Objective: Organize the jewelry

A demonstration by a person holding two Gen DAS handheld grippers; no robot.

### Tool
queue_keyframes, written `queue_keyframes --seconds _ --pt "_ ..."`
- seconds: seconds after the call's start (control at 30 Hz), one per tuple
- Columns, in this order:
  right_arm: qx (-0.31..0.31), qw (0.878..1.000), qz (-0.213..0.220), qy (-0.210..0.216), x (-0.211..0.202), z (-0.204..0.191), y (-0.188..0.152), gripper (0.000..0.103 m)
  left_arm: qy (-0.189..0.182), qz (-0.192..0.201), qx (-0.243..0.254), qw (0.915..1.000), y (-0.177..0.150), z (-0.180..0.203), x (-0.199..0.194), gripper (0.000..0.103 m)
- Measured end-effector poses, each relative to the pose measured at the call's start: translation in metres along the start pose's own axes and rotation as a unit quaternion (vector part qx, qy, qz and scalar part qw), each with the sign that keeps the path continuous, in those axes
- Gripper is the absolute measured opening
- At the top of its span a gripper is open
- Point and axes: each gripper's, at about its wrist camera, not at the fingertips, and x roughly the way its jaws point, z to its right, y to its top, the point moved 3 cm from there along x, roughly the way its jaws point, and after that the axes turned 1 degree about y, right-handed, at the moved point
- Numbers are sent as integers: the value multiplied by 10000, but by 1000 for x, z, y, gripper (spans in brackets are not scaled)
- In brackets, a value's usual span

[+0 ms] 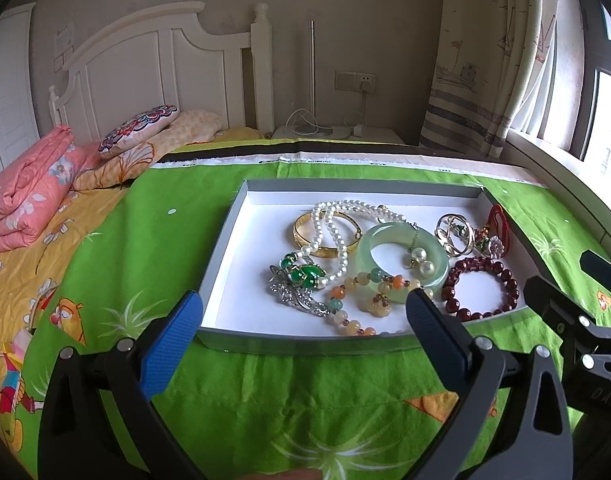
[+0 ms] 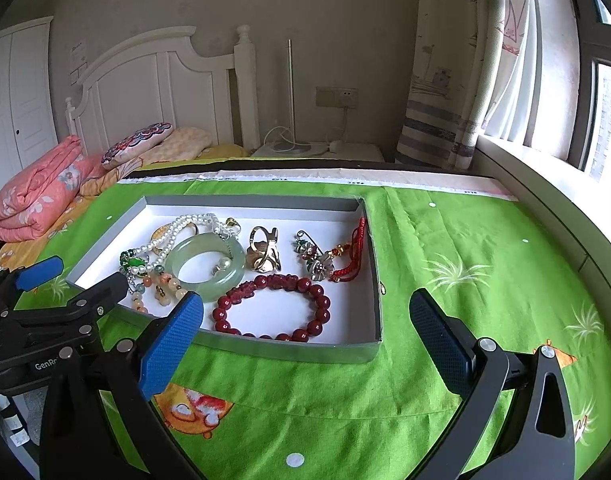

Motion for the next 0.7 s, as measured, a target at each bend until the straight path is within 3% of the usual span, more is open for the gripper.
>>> queue_keyframes --seconds 0.7 --pt "0 10000 5 -5 0 -1 0 99 -7 -7 -2 10000 -1 3 -1 101"
